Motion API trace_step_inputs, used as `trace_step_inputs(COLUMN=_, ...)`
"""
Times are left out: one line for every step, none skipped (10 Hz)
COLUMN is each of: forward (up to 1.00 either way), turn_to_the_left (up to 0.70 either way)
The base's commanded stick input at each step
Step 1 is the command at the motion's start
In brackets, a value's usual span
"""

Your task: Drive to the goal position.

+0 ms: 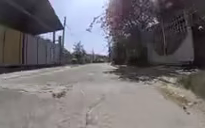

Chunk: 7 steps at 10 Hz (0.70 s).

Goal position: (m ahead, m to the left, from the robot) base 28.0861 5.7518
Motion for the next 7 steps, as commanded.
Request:
trace_step_inputs(forward=1.0, turn_to_the_left=0.04)
trace_step_inputs(forward=1.0, turn_to_the_left=0.04)
trace_step_inputs(forward=1.0, turn_to_the_left=0.04)
trace_step_inputs(forward=1.0, turn_to_the_left=0.04)
trace_step_inputs(forward=1.0, turn_to_the_left=0.04)
trace_step_inputs(forward=1.0, turn_to_the_left=-0.03)
trace_step_inputs(forward=1.0, turn_to_the_left=-0.27)
